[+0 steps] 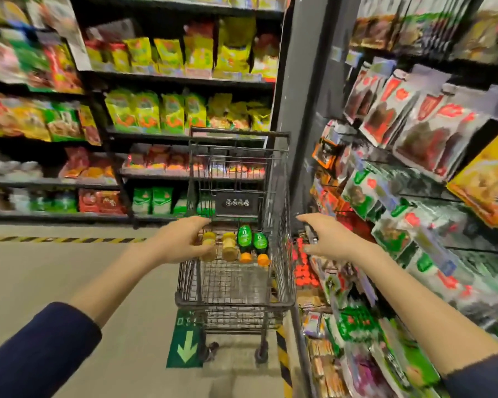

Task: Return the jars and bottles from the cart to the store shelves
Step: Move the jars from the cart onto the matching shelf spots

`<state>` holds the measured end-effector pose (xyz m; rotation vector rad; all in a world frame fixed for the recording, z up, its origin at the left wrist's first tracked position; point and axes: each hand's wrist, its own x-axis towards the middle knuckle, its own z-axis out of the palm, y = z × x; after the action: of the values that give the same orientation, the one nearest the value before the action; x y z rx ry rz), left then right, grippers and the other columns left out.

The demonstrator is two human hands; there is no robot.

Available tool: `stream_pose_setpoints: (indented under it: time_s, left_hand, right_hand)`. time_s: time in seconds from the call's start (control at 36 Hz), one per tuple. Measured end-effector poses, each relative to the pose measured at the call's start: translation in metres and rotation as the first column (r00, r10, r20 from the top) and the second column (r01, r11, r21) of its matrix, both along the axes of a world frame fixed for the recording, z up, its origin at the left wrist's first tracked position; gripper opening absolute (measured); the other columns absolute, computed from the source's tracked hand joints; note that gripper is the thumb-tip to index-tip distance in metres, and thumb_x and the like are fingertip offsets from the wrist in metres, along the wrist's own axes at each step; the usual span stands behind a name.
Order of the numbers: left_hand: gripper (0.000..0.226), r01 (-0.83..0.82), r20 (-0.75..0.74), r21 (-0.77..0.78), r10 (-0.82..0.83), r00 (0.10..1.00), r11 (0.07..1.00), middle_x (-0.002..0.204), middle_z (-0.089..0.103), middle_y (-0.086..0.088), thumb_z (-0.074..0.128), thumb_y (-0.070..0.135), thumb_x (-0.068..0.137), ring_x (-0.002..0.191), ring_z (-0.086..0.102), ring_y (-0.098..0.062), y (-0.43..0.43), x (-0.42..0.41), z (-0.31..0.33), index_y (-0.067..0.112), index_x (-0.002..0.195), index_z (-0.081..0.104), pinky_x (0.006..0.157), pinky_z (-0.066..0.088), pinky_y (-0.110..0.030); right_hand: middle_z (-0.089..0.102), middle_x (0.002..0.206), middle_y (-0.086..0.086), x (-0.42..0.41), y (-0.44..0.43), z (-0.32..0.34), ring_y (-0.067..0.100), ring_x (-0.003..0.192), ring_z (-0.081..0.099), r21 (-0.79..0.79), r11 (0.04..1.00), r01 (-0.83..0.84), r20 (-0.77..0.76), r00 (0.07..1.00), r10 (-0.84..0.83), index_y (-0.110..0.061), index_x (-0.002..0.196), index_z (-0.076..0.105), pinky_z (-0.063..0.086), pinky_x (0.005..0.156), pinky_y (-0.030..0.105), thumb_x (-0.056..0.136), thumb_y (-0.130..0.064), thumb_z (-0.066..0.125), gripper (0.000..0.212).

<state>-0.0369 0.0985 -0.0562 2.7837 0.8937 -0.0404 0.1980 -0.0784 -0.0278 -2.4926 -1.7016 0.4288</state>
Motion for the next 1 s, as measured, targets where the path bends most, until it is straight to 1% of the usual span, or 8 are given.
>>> stream_pose_setpoints:
  time_s: [0.06,0.22,0.33,0.42,0.56,0.81,0.89,1.0]
  left_hand:
    - [0.071,-0.033,-0.030,-0.036,0.032,0.999,0.999,0.152,0.031,-0.004,0.055,0.045,0.089,0.138,0.031,-0.018,0.011,0.004,-0.006,0.013,0.146,0.027,0.111,0.026,-0.029]
    - [0.076,-0.085,-0.080,-0.027,0.083,0.993,0.996,0.148,0.038,-0.005,0.056,0.051,0.085,0.134,0.037,-0.021,0.053,0.011,-0.027,0.012,0.145,0.030,0.109,0.032,-0.032]
    - [0.071,-0.076,-0.098,-0.043,0.071,0.993,0.996,0.146,0.041,-0.005,0.060,0.046,0.085,0.132,0.039,-0.021,0.090,0.016,-0.041,0.015,0.143,0.034,0.109,0.033,-0.035]
    - [0.071,-0.088,-0.146,-0.080,0.076,0.986,0.993,0.148,0.038,-0.009,0.059,0.040,0.088,0.135,0.036,-0.023,0.120,0.022,-0.049,0.009,0.144,0.030,0.110,0.031,-0.034]
    - [0.071,-0.065,-0.201,-0.100,0.044,0.979,0.993,0.150,0.035,-0.009,0.058,0.040,0.089,0.137,0.034,-0.023,0.167,0.034,-0.061,0.009,0.145,0.028,0.110,0.028,-0.030]
    - [0.073,-0.024,-0.212,-0.173,-0.014,0.977,0.985,0.150,0.035,-0.008,0.059,0.044,0.086,0.138,0.033,-0.022,0.225,0.062,-0.086,0.011,0.145,0.029,0.112,0.029,-0.034]
    - [0.067,-0.014,-0.195,-0.247,-0.036,0.980,0.969,0.147,0.039,-0.011,0.060,0.036,0.088,0.135,0.035,-0.023,0.237,0.074,-0.093,0.008,0.142,0.033,0.108,0.031,-0.029]
    - [0.065,-0.009,-0.193,-0.270,-0.045,0.980,0.963,0.143,0.044,-0.012,0.059,0.037,0.089,0.131,0.040,-0.025,0.252,0.087,-0.103,0.006,0.140,0.036,0.106,0.035,-0.033]
  right_hand:
    - [0.036,0.146,0.009,0.007,0.019,-0.006,0.024,0.132,0.037,-0.012,1.000,-0.026,-0.020,0.999,0.025,-0.016,0.146,0.025,0.034,0.104,0.031,0.085,-0.026,0.064,0.073]
    - [0.029,0.151,0.008,0.018,0.078,-0.028,0.023,0.140,0.027,-0.046,0.995,-0.093,-0.060,0.994,0.091,-0.015,0.147,0.025,0.027,0.110,0.032,0.084,-0.026,0.066,0.076]
    - [0.034,0.148,0.008,0.020,0.118,-0.044,0.022,0.136,0.032,-0.045,0.993,-0.113,-0.074,0.991,0.109,-0.012,0.145,0.028,0.027,0.107,0.027,0.084,-0.024,0.066,0.073]
    - [0.038,0.145,0.010,0.021,0.149,-0.057,0.024,0.134,0.036,-0.058,0.993,-0.106,-0.096,0.990,0.100,-0.013,0.144,0.028,0.031,0.107,0.032,0.082,-0.024,0.067,0.075]
    - [0.037,0.145,0.010,0.021,0.195,-0.069,0.025,0.134,0.035,-0.093,0.993,-0.073,-0.130,0.990,0.061,-0.010,0.143,0.030,0.031,0.106,0.030,0.082,-0.023,0.068,0.073]
    - [0.033,0.148,0.012,0.024,0.259,-0.092,0.024,0.139,0.027,-0.151,0.987,-0.054,-0.157,0.987,0.030,-0.011,0.145,0.025,0.029,0.111,0.032,0.082,-0.024,0.066,0.076]
    - [0.032,0.149,0.013,0.027,0.275,-0.100,0.025,0.138,0.029,-0.174,0.983,-0.057,-0.170,0.985,0.027,-0.009,0.145,0.024,0.029,0.111,0.033,0.084,-0.021,0.064,0.074]
    - [0.032,0.149,0.013,0.035,0.293,-0.112,0.025,0.138,0.030,-0.204,0.977,-0.064,-0.194,0.981,0.024,-0.008,0.145,0.024,0.030,0.111,0.033,0.083,-0.021,0.065,0.075]
